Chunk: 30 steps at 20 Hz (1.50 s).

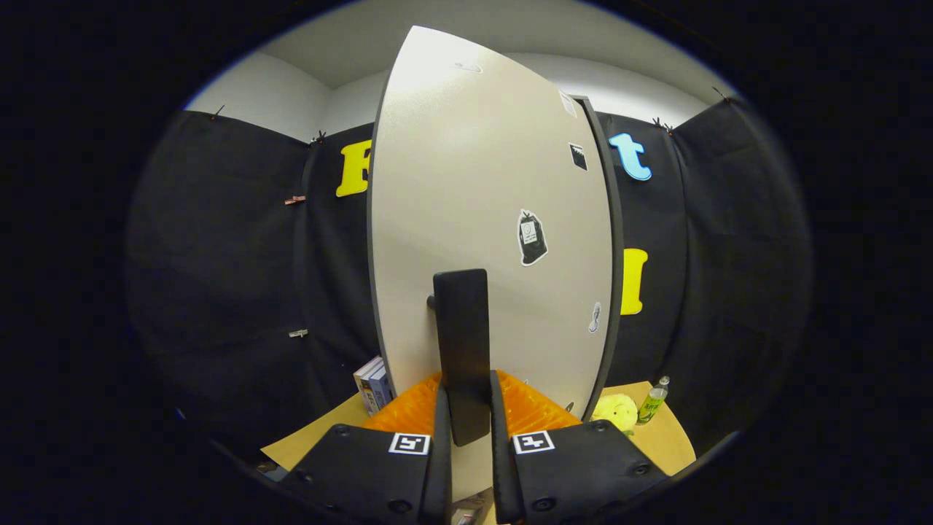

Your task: Open the shoe cabinet door, grab the shoes and put them into the shoe cabinet, then close the shoe cabinet door.

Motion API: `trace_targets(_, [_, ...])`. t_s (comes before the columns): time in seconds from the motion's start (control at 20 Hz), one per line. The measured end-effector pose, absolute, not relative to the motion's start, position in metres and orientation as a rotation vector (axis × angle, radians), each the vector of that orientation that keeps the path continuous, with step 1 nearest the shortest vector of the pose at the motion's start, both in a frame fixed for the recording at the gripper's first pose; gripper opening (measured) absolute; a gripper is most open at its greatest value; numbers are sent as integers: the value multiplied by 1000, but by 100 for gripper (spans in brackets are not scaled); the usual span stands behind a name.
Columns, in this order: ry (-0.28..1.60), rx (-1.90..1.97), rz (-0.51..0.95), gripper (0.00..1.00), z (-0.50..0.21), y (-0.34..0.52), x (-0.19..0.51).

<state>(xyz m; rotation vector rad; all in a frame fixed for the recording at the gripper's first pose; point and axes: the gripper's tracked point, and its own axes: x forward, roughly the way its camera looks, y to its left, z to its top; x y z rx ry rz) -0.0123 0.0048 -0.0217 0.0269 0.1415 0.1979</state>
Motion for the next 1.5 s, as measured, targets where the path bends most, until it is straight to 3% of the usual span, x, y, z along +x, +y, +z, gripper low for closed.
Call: trace_targets(1.5, [67, -13, 20, 25, 1, -69, -84])
